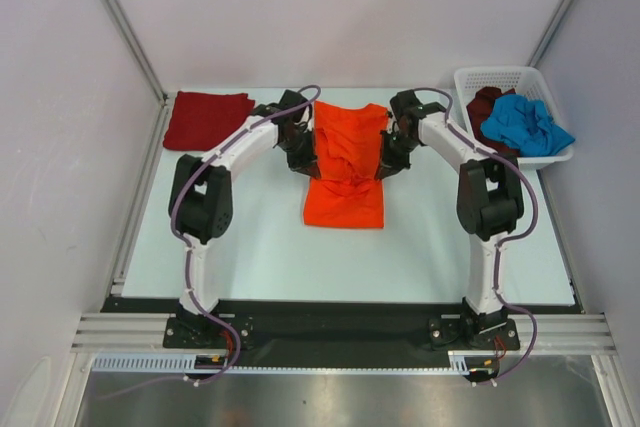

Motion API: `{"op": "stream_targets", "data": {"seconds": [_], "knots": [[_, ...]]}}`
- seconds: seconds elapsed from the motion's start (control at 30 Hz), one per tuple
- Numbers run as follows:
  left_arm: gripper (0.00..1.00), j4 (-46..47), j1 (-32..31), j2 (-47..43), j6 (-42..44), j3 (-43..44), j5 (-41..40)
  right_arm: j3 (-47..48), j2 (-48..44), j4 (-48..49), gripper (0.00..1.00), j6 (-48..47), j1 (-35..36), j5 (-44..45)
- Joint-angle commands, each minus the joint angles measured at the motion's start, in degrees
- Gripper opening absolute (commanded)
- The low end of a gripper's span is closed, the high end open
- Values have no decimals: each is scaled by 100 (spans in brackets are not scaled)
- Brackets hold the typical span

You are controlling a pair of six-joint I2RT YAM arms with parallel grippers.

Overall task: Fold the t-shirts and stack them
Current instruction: Fold the tshirt

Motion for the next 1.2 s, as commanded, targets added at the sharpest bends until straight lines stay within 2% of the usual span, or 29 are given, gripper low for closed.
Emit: {"op": "stream_targets", "data": {"seconds": [0.0, 0.33, 0.77, 1.17], "knots": [[0, 32, 56, 219, 134, 377, 138, 286, 186, -46, 0, -149, -38, -79], [0, -135, 109, 764, 204, 852, 129, 576, 494, -134, 0, -227, -99, -70], [1, -187, 153, 624, 143, 1264, 68, 1165, 635, -292, 0, -219, -187, -96], [0, -232, 258, 1204, 11, 1739, 226, 1358, 1021, -380, 0, -272, -275, -70]]}}
